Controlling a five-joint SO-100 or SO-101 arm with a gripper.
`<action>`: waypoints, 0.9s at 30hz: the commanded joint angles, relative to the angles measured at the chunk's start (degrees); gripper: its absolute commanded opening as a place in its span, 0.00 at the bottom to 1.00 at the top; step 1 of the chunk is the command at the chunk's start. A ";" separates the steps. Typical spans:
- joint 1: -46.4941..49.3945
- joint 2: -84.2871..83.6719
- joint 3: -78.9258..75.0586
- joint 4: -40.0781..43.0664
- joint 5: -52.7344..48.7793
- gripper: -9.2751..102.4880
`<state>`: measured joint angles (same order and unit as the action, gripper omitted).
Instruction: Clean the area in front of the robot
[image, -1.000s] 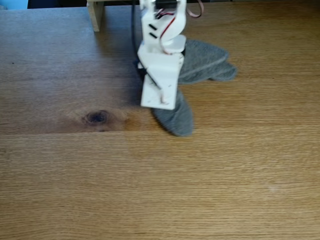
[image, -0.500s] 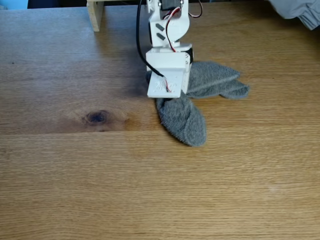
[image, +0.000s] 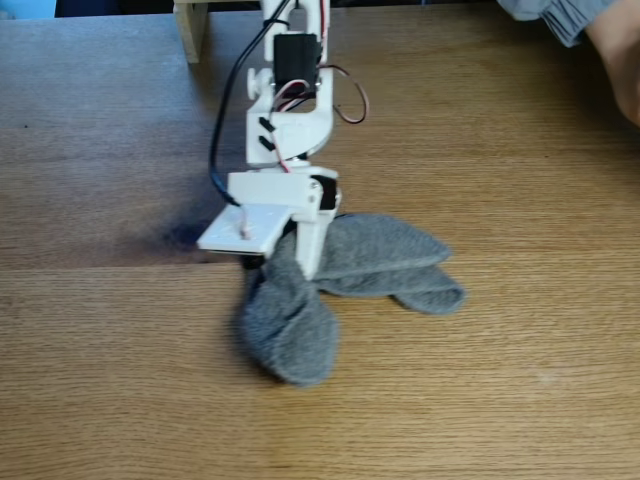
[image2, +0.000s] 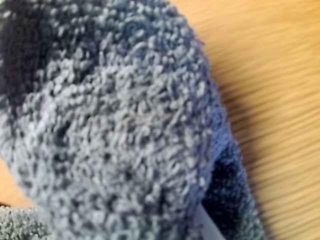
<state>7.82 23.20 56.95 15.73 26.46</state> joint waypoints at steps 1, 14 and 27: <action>9.93 1.41 -8.79 6.77 2.11 0.08; 8.88 29.53 4.57 48.69 -1.76 0.08; 22.32 66.80 36.91 49.04 -24.08 0.08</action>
<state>22.94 74.18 88.95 64.34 7.56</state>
